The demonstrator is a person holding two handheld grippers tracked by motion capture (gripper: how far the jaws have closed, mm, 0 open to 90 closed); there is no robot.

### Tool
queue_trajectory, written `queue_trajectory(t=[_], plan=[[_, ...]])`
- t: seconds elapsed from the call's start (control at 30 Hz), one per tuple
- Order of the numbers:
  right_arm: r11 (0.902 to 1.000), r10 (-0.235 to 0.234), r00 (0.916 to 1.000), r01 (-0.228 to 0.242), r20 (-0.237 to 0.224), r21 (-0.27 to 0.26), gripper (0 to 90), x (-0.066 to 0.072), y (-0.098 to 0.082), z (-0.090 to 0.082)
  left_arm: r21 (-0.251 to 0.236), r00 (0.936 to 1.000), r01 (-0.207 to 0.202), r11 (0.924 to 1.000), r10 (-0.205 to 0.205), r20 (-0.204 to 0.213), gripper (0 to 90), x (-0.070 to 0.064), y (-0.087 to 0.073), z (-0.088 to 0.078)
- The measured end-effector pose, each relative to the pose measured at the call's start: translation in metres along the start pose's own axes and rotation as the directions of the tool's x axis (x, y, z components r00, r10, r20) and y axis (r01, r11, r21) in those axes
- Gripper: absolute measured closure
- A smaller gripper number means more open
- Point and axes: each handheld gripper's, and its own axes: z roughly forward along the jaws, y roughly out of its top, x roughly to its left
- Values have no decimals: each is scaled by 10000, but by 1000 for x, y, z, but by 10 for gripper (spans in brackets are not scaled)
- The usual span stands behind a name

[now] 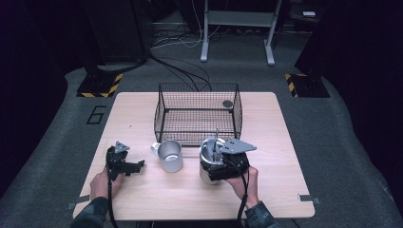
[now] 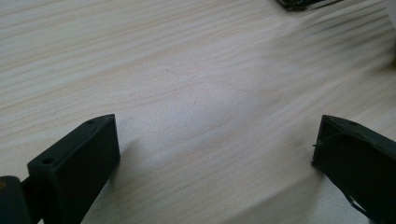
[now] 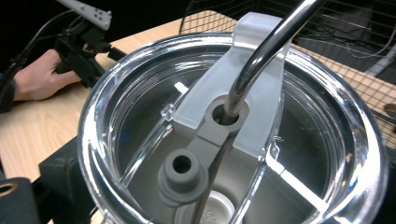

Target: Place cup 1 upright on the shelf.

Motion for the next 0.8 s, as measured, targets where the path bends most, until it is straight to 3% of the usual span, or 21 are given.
queue_trajectory(t=[0.43,0.8], plan=[[9998,12,9994,-6,351,-177,34,-22,9,-13,54,10000,-17,10000,17,16,4,0,0,0],[9994,210,9988,-198,443,-275,34,-31,19,-16,36,10000,-11,10000,11,21,4,0,0,0]])
